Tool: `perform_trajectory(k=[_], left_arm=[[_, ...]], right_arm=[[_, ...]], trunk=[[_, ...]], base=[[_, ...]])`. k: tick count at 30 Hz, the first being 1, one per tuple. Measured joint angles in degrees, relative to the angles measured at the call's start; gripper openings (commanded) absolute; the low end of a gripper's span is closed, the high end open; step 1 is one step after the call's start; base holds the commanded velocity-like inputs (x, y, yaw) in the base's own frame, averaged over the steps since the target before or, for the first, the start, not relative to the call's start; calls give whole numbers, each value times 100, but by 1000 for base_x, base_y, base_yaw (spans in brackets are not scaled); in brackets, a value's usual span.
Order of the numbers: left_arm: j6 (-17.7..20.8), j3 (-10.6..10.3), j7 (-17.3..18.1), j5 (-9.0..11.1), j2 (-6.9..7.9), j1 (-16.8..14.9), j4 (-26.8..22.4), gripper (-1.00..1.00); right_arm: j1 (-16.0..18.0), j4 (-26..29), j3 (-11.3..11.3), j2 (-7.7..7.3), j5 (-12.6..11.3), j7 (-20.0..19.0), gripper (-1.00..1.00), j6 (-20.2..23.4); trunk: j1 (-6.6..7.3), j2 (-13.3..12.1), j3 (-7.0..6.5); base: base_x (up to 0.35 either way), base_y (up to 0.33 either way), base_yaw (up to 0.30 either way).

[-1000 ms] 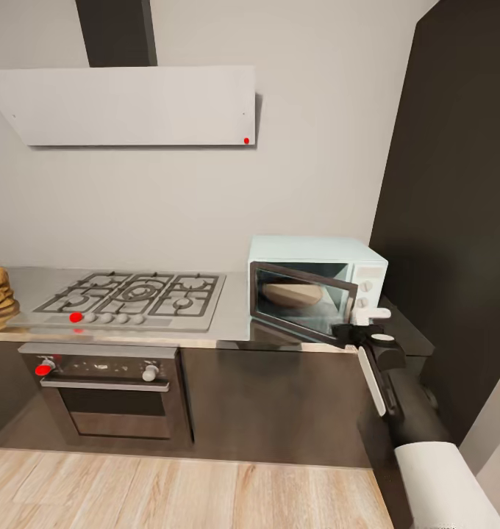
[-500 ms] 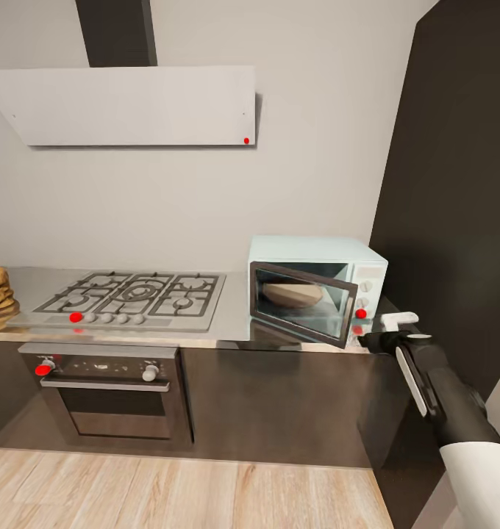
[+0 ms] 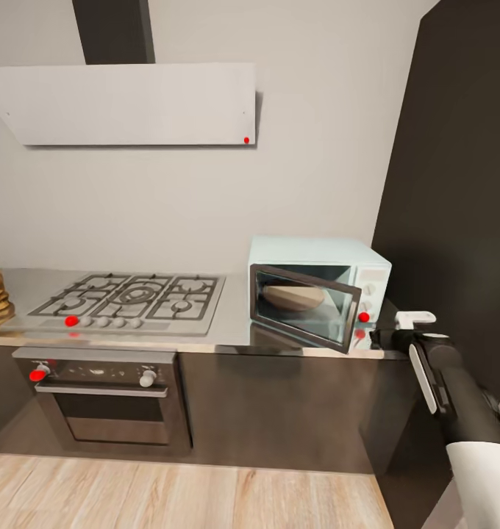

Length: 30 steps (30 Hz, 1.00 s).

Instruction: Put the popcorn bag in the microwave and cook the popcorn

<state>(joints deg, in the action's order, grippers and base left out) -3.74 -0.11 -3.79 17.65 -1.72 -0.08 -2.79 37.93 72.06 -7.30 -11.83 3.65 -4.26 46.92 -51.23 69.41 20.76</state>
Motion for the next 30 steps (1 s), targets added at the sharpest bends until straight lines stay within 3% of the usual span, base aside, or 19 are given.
perform_trajectory(k=[15, 20, 21, 24, 30], left_arm=[[-8, 4, -8, 6, 7, 0, -10, 100], [-7, 17, -9, 6, 7, 2, -20, 100], [-8, 19, -9, 6, 7, 0, -17, 100], [-8, 21, -9, 6, 7, 0, -17, 100], [-14, 9, -3, 20, 12, 0, -23, 100]], right_arm=[[0, -30, 0, 40, -32, -63, 100, -144], [1, -69, -42, -21, 127, -1247, 100, -174], [0, -71, -7, -28, 35, -1522, 100, -160], [0, -71, -3, -44, 52, -1819, 100, -154], [0, -55, 8, -26, 37, -2052, 100, -115]], trunk=[[-2, 0, 0], [-3, 0, 0], [-3, -1, 0], [-3, -1, 0], [-3, -1, 0]], base=[[247, 0, 0], [11, 0, 0], [2, 0, 0], [0, 0, 0], [0, 0, 0]])
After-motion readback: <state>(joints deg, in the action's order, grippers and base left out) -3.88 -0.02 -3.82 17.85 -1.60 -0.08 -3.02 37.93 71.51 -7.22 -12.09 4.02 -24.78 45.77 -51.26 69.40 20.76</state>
